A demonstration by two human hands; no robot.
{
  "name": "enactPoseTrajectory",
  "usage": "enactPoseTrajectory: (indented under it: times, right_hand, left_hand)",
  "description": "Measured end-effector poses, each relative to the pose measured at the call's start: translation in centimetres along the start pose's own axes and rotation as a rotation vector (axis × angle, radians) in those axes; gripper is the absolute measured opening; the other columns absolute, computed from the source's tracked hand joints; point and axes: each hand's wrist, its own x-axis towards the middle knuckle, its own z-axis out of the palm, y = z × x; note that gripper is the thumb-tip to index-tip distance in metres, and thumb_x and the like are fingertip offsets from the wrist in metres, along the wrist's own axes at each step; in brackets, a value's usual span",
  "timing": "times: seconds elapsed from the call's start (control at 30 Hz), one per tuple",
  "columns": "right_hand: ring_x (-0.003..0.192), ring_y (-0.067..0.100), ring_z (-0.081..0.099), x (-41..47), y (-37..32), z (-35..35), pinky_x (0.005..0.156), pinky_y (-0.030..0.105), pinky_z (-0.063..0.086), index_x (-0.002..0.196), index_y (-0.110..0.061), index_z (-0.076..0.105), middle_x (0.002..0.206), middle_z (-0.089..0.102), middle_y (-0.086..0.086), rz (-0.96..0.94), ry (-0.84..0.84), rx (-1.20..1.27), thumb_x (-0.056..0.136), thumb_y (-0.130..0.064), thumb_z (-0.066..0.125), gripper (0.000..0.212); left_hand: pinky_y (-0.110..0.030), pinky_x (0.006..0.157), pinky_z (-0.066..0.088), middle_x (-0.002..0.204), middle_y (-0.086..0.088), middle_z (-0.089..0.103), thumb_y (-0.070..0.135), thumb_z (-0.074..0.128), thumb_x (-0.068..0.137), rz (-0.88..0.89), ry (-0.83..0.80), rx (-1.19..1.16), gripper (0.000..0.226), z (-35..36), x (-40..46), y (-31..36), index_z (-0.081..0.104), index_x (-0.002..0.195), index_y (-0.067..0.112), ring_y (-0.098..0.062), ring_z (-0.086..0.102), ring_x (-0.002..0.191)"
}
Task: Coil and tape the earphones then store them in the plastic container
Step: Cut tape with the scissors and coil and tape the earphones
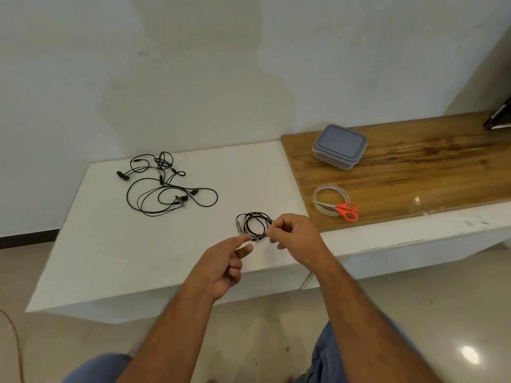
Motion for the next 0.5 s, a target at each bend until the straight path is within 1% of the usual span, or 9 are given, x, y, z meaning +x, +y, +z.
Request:
enactPoseTrajectory:
  times: [0.1, 0.17, 0.2, 0.23, 0.27, 0.3, 0.33, 0.4, 0.5]
  right_hand:
    - [0.067, 0.020, 0.058, 0.5, -0.3, -0.8, 0.061, 0.033, 0.051, 0.075, -0.005, 0.067, 0.073, 0.067, 0.021, -0.050, 0.069, 0.019, 0.084, -0.004, 0.066, 0.009]
    - [0.069, 0.023, 0.060, 0.9, -0.5, -2.0, 0.059, 0.030, 0.050, 0.076, -0.003, 0.066, 0.077, 0.067, 0.024, -0.074, 0.128, 0.047, 0.085, -0.001, 0.064, 0.009]
    - [0.070, 0.024, 0.060, 1.1, -0.6, -2.6, 0.058, 0.030, 0.050, 0.077, -0.002, 0.066, 0.079, 0.067, 0.025, -0.087, 0.146, 0.039, 0.085, -0.001, 0.064, 0.008]
    - [0.070, 0.023, 0.061, 1.2, -0.6, -3.1, 0.058, 0.030, 0.050, 0.077, -0.002, 0.065, 0.080, 0.068, 0.025, -0.095, 0.158, 0.032, 0.085, -0.001, 0.063, 0.008]
    - [0.070, 0.022, 0.061, 1.3, -0.5, -3.4, 0.058, 0.029, 0.049, 0.076, -0.004, 0.065, 0.081, 0.068, 0.024, -0.093, 0.172, 0.037, 0.085, -0.001, 0.062, 0.010]
    - [0.070, 0.020, 0.062, 1.5, -0.4, -3.6, 0.058, 0.028, 0.050, 0.076, -0.006, 0.064, 0.081, 0.069, 0.022, -0.081, 0.197, 0.057, 0.086, -0.001, 0.061, 0.012]
    - [0.069, 0.017, 0.064, 1.7, -0.3, -3.8, 0.057, 0.028, 0.050, 0.076, -0.009, 0.064, 0.080, 0.070, 0.019, -0.066, 0.231, 0.085, 0.086, -0.001, 0.060, 0.013]
    - [0.069, 0.012, 0.067, 2.2, -0.1, -3.8, 0.056, 0.026, 0.052, 0.078, -0.012, 0.063, 0.077, 0.070, 0.009, -0.041, 0.319, 0.163, 0.088, -0.003, 0.058, 0.014]
    - [0.069, 0.012, 0.069, 3.2, 0.5, -3.2, 0.056, 0.027, 0.053, 0.082, -0.013, 0.063, 0.075, 0.070, 0.002, 0.011, 0.441, 0.296, 0.091, -0.006, 0.057, 0.013]
  left_hand:
    - [-0.013, 0.034, 0.024, 0.066, 0.004, 0.059, 0.023, 0.066, 0.090, 0.045, 0.032, -0.043, 0.015, 0.2, 0.7, 0.0, 0.069, 0.101, 0.014, -0.002, 0.027, 0.039]
    - [-0.014, 0.036, 0.027, 0.070, 0.003, 0.058, 0.020, 0.067, 0.089, 0.171, 0.115, 0.047, 0.019, 0.2, 1.4, 0.5, 0.069, 0.106, 0.011, -0.004, 0.032, 0.042]
    - [-0.015, 0.040, 0.031, 0.074, 0.004, 0.060, 0.020, 0.068, 0.089, 0.283, 0.169, 0.185, 0.018, 0.1, 1.9, 1.1, 0.070, 0.105, 0.012, -0.006, 0.038, 0.047]
    - [-0.015, 0.047, 0.034, 0.077, 0.006, 0.063, 0.021, 0.069, 0.088, 0.426, 0.237, 0.416, 0.016, 0.2, 2.3, 1.8, 0.072, 0.103, 0.016, -0.008, 0.045, 0.053]
    - [-0.016, 0.054, 0.037, 0.080, 0.010, 0.066, 0.023, 0.069, 0.087, 0.582, 0.307, 0.703, 0.013, 0.3, 2.9, 2.5, 0.073, 0.100, 0.022, -0.008, 0.052, 0.060]
    - [-0.018, 0.060, 0.038, 0.084, 0.014, 0.066, 0.025, 0.069, 0.087, 0.724, 0.346, 0.977, 0.013, 0.6, 3.5, 3.3, 0.072, 0.099, 0.028, -0.006, 0.055, 0.067]
    - [-0.021, 0.065, 0.037, 0.090, 0.015, 0.066, 0.026, 0.067, 0.088, 0.824, 0.345, 1.190, 0.017, 1.1, 4.0, 4.0, 0.071, 0.103, 0.032, -0.005, 0.054, 0.072]
    - [-0.024, 0.071, 0.037, 0.104, 0.011, 0.063, 0.026, 0.064, 0.091, 0.900, 0.270, 1.470, 0.025, 1.9, 5.1, 5.0, 0.068, 0.115, 0.032, -0.008, 0.055, 0.082]
    - [-0.024, 0.075, 0.038, 0.122, 0.005, 0.055, 0.022, 0.061, 0.092, 0.922, 0.161, 1.725, 0.037, 2.5, 7.0, 5.3, 0.061, 0.128, 0.030, -0.016, 0.058, 0.099]
